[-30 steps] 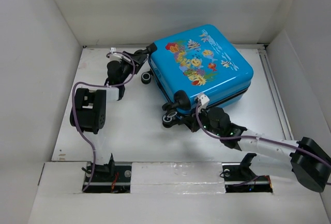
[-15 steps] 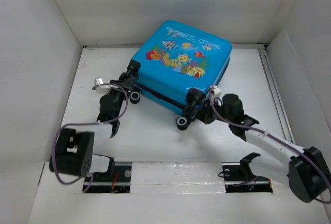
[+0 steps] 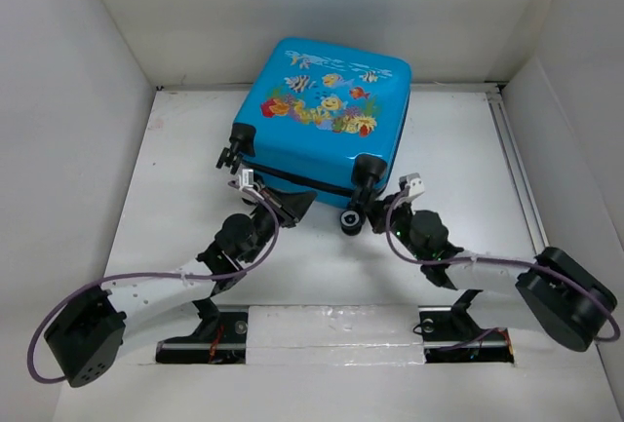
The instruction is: Pack the luggage
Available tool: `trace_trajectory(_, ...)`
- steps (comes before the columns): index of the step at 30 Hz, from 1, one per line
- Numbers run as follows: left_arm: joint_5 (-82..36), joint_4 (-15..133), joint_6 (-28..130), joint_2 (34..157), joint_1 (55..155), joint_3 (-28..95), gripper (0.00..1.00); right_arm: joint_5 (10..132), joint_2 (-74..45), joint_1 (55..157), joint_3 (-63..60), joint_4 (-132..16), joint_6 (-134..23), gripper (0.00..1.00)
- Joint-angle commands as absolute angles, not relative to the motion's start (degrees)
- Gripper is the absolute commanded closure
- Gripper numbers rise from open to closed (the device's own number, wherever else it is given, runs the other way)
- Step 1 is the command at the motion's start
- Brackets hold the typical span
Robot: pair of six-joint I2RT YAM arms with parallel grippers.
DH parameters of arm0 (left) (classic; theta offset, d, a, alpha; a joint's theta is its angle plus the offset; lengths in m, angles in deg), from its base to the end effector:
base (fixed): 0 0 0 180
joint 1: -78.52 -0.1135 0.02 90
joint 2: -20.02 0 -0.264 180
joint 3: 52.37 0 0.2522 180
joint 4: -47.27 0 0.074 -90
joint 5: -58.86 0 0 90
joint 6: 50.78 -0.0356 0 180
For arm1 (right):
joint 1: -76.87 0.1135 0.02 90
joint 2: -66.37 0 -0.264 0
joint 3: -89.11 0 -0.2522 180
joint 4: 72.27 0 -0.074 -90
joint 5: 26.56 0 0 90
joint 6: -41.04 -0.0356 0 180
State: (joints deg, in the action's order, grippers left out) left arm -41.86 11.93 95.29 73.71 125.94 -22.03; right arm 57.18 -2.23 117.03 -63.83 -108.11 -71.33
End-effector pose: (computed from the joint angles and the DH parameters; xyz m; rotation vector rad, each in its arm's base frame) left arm 0.1414 -0.1441 0.2489 -0.2862 1.4817 -1.3663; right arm 0.1716 0.1397 0.1812 -0.1819 1.7130 0.7278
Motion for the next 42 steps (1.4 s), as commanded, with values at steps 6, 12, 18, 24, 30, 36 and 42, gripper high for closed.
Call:
trace_trajectory(6, -52.39, 22.07, 89.24, 73.20, 125.65, -15.51, 1.00, 24.44, -9.56, 131.53, -67.99, -134.10, -66.28, 1.00)
trace_trajectory(12, -59.97, 37.72, 91.24, 75.22, 115.46, -10.49, 0.13, 25.28, -11.77, 131.45, -64.13, -132.78, -67.86, 1.00)
trace_trajectory(18, -46.62, 34.06, 94.49, 66.00, 96.48, -14.61, 0.00, 31.10, -6.50, 130.92, -62.71, -123.73, -67.86, 1.00)
trace_trajectory(24, -41.61, 33.88, 96.43, 63.78, 83.99, -15.15, 0.00, 36.18, -1.40, 128.47, -63.77, -118.62, -69.09, 1.00)
trace_trajectory(30, -36.17, 28.87, 91.79, 72.92, 82.74, -12.87, 0.07, 40.40, -0.87, 126.44, -63.77, -117.48, -69.09, 1.00)
trace_trajectory(36, -26.93, 19.90, 90.10, 77.15, 82.74, -14.71, 0.13, 44.01, -2.88, 123.90, -63.77, -118.62, -69.62, 1.00)
trace_trajectory(42, -24.38, 15.68, 88.53, 78.47, 82.74, -17.34, 0.24, 46.48, -4.55, 122.84, -63.77, -119.77, -70.14, 1.00)
